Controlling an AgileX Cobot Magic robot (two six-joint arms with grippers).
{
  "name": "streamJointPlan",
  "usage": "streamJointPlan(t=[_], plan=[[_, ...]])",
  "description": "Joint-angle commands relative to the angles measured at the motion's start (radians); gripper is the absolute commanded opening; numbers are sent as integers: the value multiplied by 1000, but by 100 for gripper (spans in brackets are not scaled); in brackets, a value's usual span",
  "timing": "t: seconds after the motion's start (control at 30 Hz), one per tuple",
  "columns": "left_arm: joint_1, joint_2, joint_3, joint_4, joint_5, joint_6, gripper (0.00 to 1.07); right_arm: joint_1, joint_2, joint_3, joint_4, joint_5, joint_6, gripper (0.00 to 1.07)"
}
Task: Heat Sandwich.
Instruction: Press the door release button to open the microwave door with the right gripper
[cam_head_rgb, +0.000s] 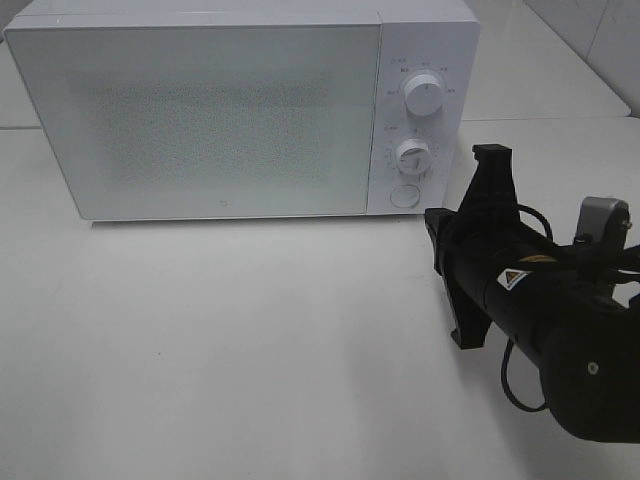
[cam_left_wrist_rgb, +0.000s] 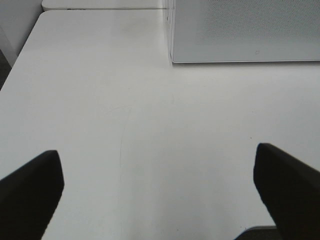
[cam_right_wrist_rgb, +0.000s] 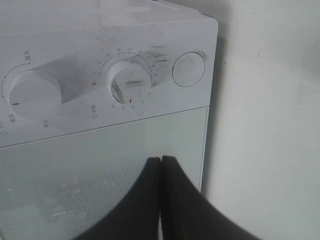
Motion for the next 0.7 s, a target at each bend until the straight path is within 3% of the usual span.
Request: streamJointPlan(t=[0.03, 0.5, 0.7], plan=[[-6, -20, 1, -9, -9, -6, 98, 3, -1, -6, 4, 22, 0, 0], [-6, -20, 1, -9, -9, -6, 98, 0, 81, -43, 25, 67, 0, 0], [-6, -20, 1, -9, -9, -6, 98, -63, 123, -90, -69, 82, 0, 0]])
